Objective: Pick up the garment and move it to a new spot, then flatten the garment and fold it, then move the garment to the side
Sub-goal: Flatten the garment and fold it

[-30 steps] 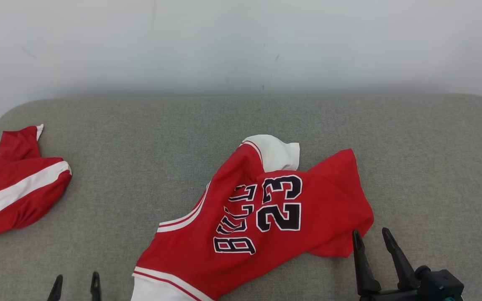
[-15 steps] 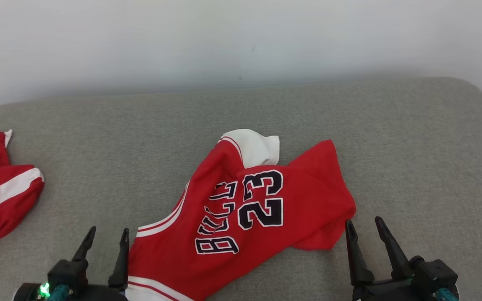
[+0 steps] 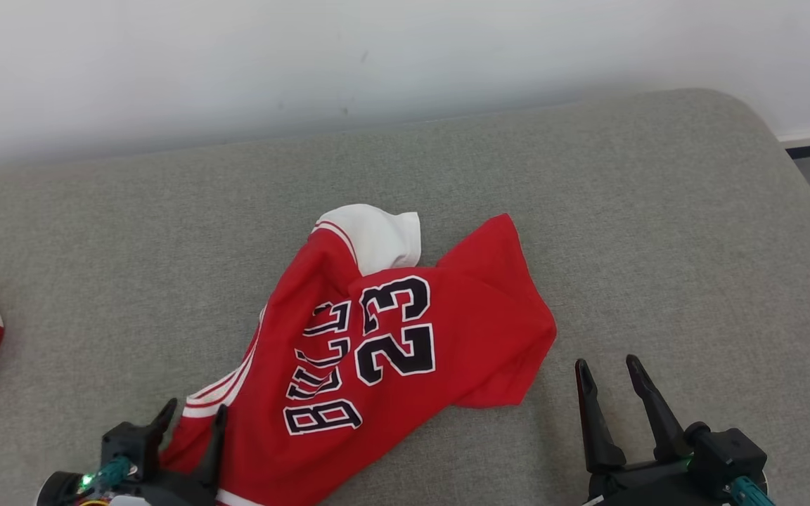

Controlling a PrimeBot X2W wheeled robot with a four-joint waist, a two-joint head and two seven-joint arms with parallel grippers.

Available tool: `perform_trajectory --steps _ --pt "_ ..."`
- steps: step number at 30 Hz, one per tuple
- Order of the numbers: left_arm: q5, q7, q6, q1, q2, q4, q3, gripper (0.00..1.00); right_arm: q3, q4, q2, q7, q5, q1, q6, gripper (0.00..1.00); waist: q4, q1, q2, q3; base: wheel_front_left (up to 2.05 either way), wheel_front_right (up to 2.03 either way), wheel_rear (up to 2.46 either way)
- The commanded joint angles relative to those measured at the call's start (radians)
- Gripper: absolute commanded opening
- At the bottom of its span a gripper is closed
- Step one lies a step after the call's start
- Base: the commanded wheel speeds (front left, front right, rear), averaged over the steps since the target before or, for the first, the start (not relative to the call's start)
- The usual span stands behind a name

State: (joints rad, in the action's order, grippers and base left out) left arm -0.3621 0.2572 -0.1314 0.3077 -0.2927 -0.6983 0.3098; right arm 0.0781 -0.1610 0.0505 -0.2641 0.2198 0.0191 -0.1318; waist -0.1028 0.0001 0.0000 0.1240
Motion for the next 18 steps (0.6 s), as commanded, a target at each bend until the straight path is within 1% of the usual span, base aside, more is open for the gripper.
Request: perform_trajectory --steps 1,2,3,4,7,9,11,13,18 --pt "-0.011 -0.001 0.002 0.013 0.002 -0.006 0.008 1.0 0.003 0.003 -0.001 -0.001 0.001 0.0 0.002 1.0 -0.006 -0.0001 0.0 0.003 0.0 0.0 0.0" --pt "-0.03 -0.004 0.002 0.024 0.0 -0.02 0.021 0.63 0.002 0.004 0.0 -0.001 0.002 -0.001 0.002 1.0 -0.008 -0.0001 0.0 0.003 0.0 0.0 0.0" --pt "-0.043 -0.009 0.002 0.033 -0.007 -0.032 0.038 0.34 0.001 0.004 -0.001 0.0 0.002 -0.001 0.002 1.0 -0.01 -0.0001 0.0 0.004 0.0 0.0 0.0" --pt "-0.047 -0.007 0.002 0.042 -0.015 -0.043 0.055 0.0 -0.001 0.003 -0.001 -0.001 0.002 -0.001 0.002 1.0 -0.011 -0.0001 0.0 0.004 0.0 0.0 0.0" --pt "-0.068 0.0 0.003 0.07 -0.029 -0.067 0.075 0.0 -0.007 0.003 -0.001 -0.001 0.001 -0.005 0.002 1.0 -0.011 -0.0001 0.0 0.003 0.0 0.0 0.0" --pt "-0.077 0.004 0.003 0.086 -0.037 -0.081 0.064 0.0 -0.012 0.003 0.0 0.0 0.001 -0.009 0.002 1.0 -0.007 -0.0001 0.0 0.001 0.0 0.0 0.0" --pt "-0.084 0.007 0.014 0.101 -0.054 -0.086 0.033 0.0 -0.014 0.001 -0.001 0.0 0.0 -0.009 0.002 1.0 -0.001 -0.0001 0.0 -0.002 0.0 0.0 0.0" --pt "-0.084 0.009 0.037 0.113 -0.068 -0.05 -0.018 0.0 -0.016 0.002 -0.001 -0.001 -0.001 -0.006 0.002 1.0 0.006 -0.0001 0.0 -0.003 0.0 0.0 0.0" --pt "-0.049 0.008 0.086 0.05 -0.086 0.048 -0.136 0.0 -0.017 0.004 -0.001 0.0 -0.006 -0.003 0.002 1.0 0.016 -0.0001 0.0 -0.005 0.0 0.0 0.0"
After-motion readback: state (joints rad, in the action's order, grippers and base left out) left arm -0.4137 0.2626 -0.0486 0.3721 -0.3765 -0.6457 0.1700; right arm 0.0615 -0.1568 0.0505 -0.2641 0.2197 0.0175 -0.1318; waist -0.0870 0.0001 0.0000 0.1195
